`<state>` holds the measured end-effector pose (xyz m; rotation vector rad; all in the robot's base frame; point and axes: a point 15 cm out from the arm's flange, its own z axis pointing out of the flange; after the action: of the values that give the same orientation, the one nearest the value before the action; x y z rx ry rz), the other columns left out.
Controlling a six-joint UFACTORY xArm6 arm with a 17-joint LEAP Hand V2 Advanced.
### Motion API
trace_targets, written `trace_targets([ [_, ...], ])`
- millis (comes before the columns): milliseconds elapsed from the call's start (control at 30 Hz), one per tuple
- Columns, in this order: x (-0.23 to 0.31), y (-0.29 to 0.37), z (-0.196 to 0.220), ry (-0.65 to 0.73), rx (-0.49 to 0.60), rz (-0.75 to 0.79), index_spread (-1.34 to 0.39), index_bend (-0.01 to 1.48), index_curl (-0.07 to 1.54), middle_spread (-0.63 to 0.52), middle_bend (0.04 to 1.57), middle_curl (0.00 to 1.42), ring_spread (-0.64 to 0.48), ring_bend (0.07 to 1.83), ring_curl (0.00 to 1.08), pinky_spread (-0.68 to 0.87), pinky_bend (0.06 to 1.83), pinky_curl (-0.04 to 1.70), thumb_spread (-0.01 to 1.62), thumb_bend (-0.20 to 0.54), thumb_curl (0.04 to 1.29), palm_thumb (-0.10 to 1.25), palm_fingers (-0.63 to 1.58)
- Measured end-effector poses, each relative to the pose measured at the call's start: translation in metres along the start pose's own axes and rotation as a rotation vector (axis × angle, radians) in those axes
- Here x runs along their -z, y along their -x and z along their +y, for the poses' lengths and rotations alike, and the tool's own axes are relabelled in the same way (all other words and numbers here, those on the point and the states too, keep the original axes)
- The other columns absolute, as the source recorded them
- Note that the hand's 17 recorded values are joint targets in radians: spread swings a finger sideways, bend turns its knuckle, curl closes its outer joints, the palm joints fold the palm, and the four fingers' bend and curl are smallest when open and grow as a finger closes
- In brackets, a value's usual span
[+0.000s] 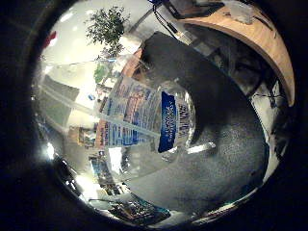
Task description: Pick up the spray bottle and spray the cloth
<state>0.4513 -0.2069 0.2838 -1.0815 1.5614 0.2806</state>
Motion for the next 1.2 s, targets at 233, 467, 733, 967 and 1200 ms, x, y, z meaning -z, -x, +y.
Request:
trace_targets([
  [233,-0.005,0.000,-0.002,-0.005,0.007,0.003,-0.13,0.15,0.24,0.23,0.27,0.34,0.17,0.38,0.26,0.29,0.37,0.32,1.08,-0.021,0.27,0.50,0.05],
  [467,-0.006,-0.001,-0.004,-0.023,0.011,0.003,-0.15,0.16,0.27,0.19,0.32,0.35,0.15,0.44,0.27,0.28,0.29,0.29,1.10,-0.017,0.28,0.55,0.21],
  [733,-0.004,-0.001,-0.005,-0.032,0.025,0.001,-0.17,0.17,0.29,0.06,0.41,0.39,0.06,0.57,0.29,0.16,0.28,0.28,1.12,-0.012,0.29,0.61,0.42],
  [967,-0.003,0.002,-0.008,-0.048,0.050,-0.007,-0.23,0.19,0.34,-0.04,0.50,0.45,-0.04,0.70,0.33,0.06,0.32,0.27,1.14,-0.012,0.31,0.70,0.57],
  [1200,-0.002,0.010,-0.014,-0.076,0.071,-0.028,-0.31,0.22,0.43,-0.14,0.61,0.53,-0.14,0.87,0.40,-0.15,0.51,0.26,1.18,-0.013,0.34,0.77,0.87],
])
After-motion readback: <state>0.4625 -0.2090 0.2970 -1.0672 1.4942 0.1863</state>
